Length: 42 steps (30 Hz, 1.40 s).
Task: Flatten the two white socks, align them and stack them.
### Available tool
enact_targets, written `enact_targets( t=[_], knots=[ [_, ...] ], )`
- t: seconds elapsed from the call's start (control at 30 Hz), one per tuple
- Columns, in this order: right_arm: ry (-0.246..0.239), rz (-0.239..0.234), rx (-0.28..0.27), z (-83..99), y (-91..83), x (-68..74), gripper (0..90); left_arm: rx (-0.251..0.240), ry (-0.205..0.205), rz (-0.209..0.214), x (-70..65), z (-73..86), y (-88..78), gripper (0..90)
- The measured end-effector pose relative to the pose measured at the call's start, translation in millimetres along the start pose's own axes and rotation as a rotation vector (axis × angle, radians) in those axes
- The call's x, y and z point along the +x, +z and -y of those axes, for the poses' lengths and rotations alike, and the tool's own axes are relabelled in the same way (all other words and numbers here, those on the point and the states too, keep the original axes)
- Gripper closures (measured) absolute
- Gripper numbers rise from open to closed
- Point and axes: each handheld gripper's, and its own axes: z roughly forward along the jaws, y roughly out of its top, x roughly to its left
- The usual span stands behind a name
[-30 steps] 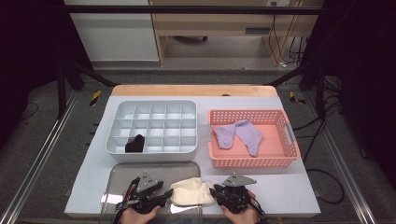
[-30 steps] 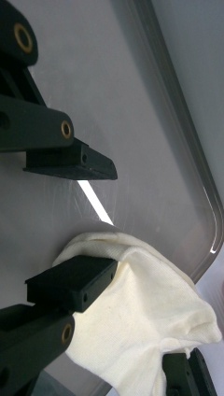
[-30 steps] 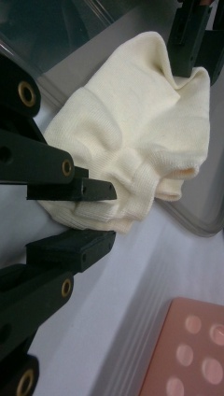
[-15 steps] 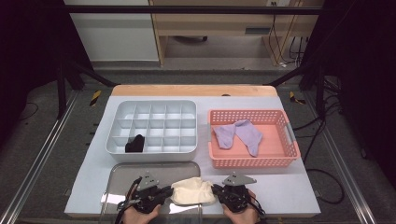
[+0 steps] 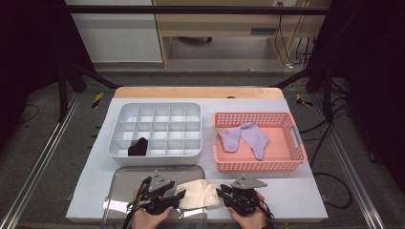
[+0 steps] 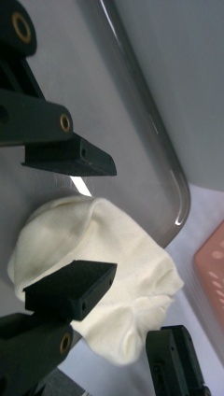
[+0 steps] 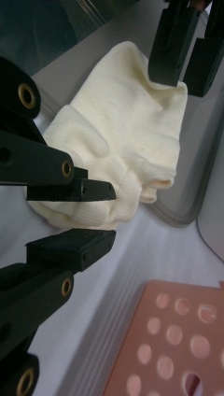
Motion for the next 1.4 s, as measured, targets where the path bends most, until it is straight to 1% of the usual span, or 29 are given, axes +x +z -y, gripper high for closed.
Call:
enact_targets(
  t=[0.07,0.13,0.17,0.2,0.3,0.33,0.43,0.47,0.5,0.53,0.57,0.67,0.73,0.77,0.8,0.83,0.93,0.97,1.0,1.03,1.1,1.2,1.27,1.3,1.33,1.37,1.4],
  knots=[
    [0.005,-0.006,0.008,0.2,2.3,0.7,77.5,0.021,0.017,-0.024,-3.2,0.3,3.8,40.5],
    [-0.004,-0.007,0.019,1.0,4.9,1.1,81.8,0.035,0.027,-0.048,-4.8,1.4,6.2,39.3],
    [-0.004,-0.007,0.019,1.0,4.9,1.1,81.8,0.035,0.027,-0.048,-4.8,1.4,6.2,39.2],
    [-0.011,-0.006,0.03,1.6,6.0,0.9,86.0,0.047,0.036,-0.061,-4.0,3.1,6.0,38.8],
    [-0.015,0.0,0.018,0.6,2.5,0.3,87.4,0.048,0.035,-0.059,-2.3,4.6,3.4,39.1],
    [-0.007,0.0,0.015,0.0,0.4,0.7,87.5,0.041,0.027,-0.056,0.3,6.1,-1.4,39.4],
    [-0.013,0.006,0.005,-0.8,-2.9,-0.1,88.0,0.021,0.005,-0.052,7.6,9.6,-10.3,40.2],
    [-0.014,0.007,0.002,-0.8,-3.1,-0.4,88.0,0.017,-0.004,-0.051,10.5,11.0,-12.2,41.1],
    [-0.014,0.007,0.002,-0.8,-3.1,-0.4,88.0,0.017,-0.004,-0.051,10.5,11.0,-12.2,42.4],
    [-0.009,0.005,0.011,-0.6,-2.3,0.3,87.9,0.011,-0.024,-0.038,14.7,13.8,-13.7,44.5],
    [-0.011,0.003,0.013,-0.3,-1.3,0.8,87.8,0.012,-0.028,-0.029,15.3,14.9,-13.6,47.8],
    [-0.022,0.004,0.026,0.1,0.8,2.2,87.8,0.009,-0.022,0.004,13.9,16.0,-12.8,63.0],
    [-0.023,0.004,0.025,-0.5,0.0,2.7,88.1,-0.011,-0.004,0.025,11.9,14.7,-14.3,76.8],
    [-0.021,0.005,0.019,-1.3,-1.8,3.0,88.3,-0.018,0.004,0.032,10.5,13.1,-15.6,82.1],
    [-0.024,0.004,0.009,-2.4,-4.3,3.0,88.3,-0.022,0.013,0.041,9.1,11.0,-16.7,85.6],
    [-0.025,0.007,0.002,-3.7,-7.2,3.2,88.3,-0.029,0.019,0.046,7.6,8.9,-17.6,86.9],
    [-0.024,0.02,-0.021,-5.8,-15.4,1.8,88.4,-0.049,0.026,0.065,3.7,3.4,-19.5,87.8],
    [-0.024,0.02,-0.021,-5.8,-15.4,1.8,88.4,-0.049,0.026,0.065,3.7,3.4,-19.5,87.9],
    [-0.019,0.023,-0.027,-5.7,-17.5,0.8,88.4,-0.064,0.018,0.082,3.3,1.7,-20.2,87.9],
    [-0.011,0.023,-0.029,-4.6,-20.1,-2.0,88.2,-0.053,0.019,0.087,3.1,-0.5,-19.9,87.9],
    [0.001,0.014,-0.015,-3.0,-18.6,-3.1,88.1,-0.029,0.02,0.079,5.1,-0.1,-16.3,87.9],
    [-0.003,0.006,0.011,-0.4,-10.8,-1.9,87.9,0.001,0.003,0.069,11.2,6.0,-9.4,87.6],
    [-0.012,0.011,0.025,0.6,-5.1,-0.9,87.1,0.003,-0.005,0.06,13.9,8.6,-8.3,87.2],
    [-0.012,0.014,0.032,1.0,-2.6,-0.4,86.3,0.009,-0.005,0.055,14.6,8.7,-8.2,85.8],
    [-0.013,0.014,0.039,1.6,-0.3,-0.4,85.0,0.008,-0.004,0.045,15.0,8.7,-8.4,82.0],
    [-0.012,0.016,0.037,2.6,1.1,-0.4,83.3,0.005,0.0,0.031,15.5,8.4,-8.5,76.7],
    [-0.01,0.013,0.032,3.2,1.3,-0.7,81.9,0.006,-0.007,0.021,16.0,8.2,-8.0,70.6]
  ],
)
